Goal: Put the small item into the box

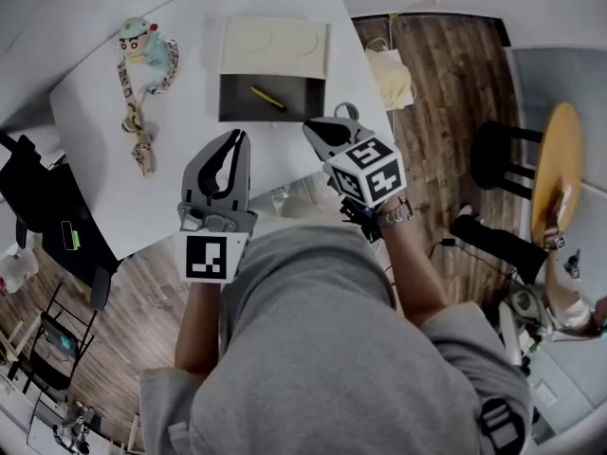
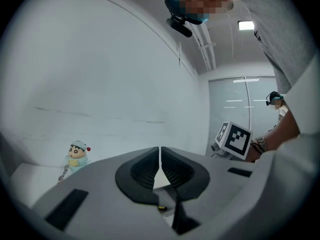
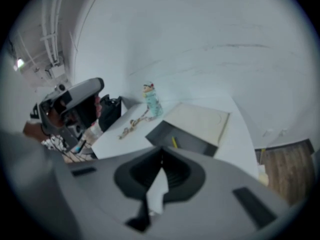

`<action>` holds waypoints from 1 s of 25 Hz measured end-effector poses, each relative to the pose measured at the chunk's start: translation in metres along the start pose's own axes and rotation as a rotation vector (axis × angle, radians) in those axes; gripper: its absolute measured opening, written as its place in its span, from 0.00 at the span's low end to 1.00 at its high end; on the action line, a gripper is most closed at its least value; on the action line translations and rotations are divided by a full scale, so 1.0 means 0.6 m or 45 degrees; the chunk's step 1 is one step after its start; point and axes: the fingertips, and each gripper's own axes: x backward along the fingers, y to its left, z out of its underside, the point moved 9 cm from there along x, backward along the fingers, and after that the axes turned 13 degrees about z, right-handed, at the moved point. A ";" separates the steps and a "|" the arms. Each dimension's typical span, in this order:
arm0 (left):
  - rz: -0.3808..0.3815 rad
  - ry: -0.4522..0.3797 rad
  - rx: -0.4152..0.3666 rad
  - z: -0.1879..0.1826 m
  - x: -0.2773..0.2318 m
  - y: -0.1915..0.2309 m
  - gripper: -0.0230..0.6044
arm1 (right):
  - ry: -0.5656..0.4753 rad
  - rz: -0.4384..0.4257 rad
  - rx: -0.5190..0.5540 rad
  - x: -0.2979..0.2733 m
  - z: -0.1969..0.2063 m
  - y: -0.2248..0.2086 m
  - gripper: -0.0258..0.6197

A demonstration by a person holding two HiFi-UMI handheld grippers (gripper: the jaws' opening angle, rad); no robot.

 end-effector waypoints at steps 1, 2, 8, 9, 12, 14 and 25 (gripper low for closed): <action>0.000 -0.006 0.000 -0.002 0.002 -0.006 0.11 | -0.019 0.004 -0.006 0.009 0.000 0.000 0.09; -0.001 -0.012 -0.003 -0.004 0.005 -0.013 0.11 | -0.038 0.008 -0.014 0.018 0.000 0.000 0.09; -0.022 -0.030 -0.015 -0.010 0.028 -0.047 0.11 | -0.139 0.015 -0.041 0.068 0.001 0.000 0.09; -0.028 -0.026 -0.021 -0.010 0.033 -0.053 0.11 | -0.157 0.016 -0.043 0.078 0.001 0.001 0.09; -0.032 -0.041 -0.067 -0.015 0.048 -0.068 0.11 | -0.218 0.018 -0.056 0.110 -0.001 0.006 0.09; -0.035 -0.057 -0.080 -0.022 0.057 -0.077 0.11 | -0.264 0.010 -0.071 0.133 -0.004 0.012 0.09; -0.040 -0.128 -0.117 -0.065 0.085 -0.098 0.11 | -0.514 0.004 -0.043 0.225 -0.045 0.063 0.09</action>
